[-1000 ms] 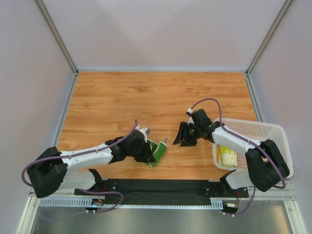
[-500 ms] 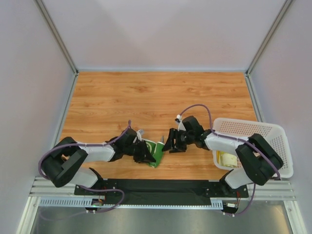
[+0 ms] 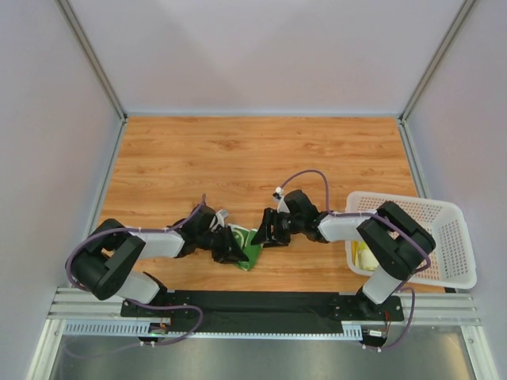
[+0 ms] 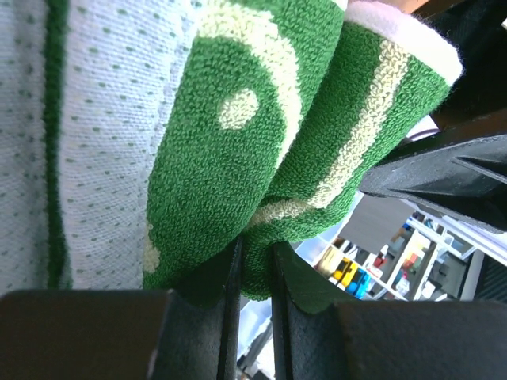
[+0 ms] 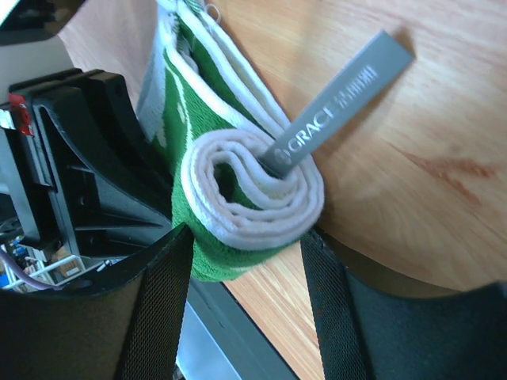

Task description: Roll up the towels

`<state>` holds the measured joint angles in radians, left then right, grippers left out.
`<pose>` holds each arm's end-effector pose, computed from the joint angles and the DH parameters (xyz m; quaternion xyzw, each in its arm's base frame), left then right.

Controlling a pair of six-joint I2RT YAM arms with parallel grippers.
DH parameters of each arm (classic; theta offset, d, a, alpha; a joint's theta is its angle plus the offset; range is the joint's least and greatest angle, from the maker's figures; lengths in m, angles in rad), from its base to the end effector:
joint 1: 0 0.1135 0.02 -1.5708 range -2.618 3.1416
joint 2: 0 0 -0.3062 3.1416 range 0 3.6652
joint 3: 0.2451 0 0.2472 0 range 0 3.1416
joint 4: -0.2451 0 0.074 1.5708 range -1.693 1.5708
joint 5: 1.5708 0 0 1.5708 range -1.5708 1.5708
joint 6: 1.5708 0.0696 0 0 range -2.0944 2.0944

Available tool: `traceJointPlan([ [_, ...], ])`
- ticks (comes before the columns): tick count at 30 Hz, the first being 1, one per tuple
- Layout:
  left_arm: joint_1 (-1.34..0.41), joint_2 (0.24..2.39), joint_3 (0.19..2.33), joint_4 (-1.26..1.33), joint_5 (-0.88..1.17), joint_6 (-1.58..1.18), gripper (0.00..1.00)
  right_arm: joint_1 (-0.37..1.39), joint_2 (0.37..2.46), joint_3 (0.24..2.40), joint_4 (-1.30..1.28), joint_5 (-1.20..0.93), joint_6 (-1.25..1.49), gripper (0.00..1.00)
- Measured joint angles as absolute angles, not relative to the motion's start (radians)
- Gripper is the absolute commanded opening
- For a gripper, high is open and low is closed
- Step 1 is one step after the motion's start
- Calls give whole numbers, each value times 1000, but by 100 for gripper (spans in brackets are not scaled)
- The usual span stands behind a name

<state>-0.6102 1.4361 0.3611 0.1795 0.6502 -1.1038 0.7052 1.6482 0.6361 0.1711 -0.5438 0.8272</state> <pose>0.1616 -0.1644 0.1335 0.1158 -0.8929 0.4346 0.0223 0.2133 0.2288 0.1477 -0.0408 0.9040 0.4191 0.0737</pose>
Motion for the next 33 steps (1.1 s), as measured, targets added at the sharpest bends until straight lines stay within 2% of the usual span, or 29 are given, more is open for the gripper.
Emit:
traceJointPlan([
  [3, -602, 1439, 362, 175, 661, -1097, 0, 710, 1677, 640, 224, -552, 845, 54],
  [7, -592, 1444, 366, 161, 673, -1090, 2, 720, 1702, 643, 254, -549, 857, 31],
  [9, -590, 1445, 370, 153, 673, -1086, 10, 722, 1710, 643, 263, -549, 867, 22],
  [12, -588, 1443, 382, 125, 672, -1069, 18, 723, 1712, 642, 268, -547, 871, 17],
  [13, -588, 1436, 389, 105, 666, -1059, 25, 723, 1712, 642, 267, -544, 872, 15],
  [18, -589, 1328, 432, -74, 571, -983, 40, 728, 1711, 657, 223, -520, 872, 11],
  [21, -593, 1254, 461, -187, 502, -942, 45, 731, 1710, 691, 158, -500, 868, 11],
  [27, -671, 1139, 569, -422, 318, -854, 46, 752, 1692, 777, -32, -430, 840, 11],
  [33, -892, 1084, 719, -570, 40, -772, 47, 785, 1679, 855, -188, -370, 816, 11],
])
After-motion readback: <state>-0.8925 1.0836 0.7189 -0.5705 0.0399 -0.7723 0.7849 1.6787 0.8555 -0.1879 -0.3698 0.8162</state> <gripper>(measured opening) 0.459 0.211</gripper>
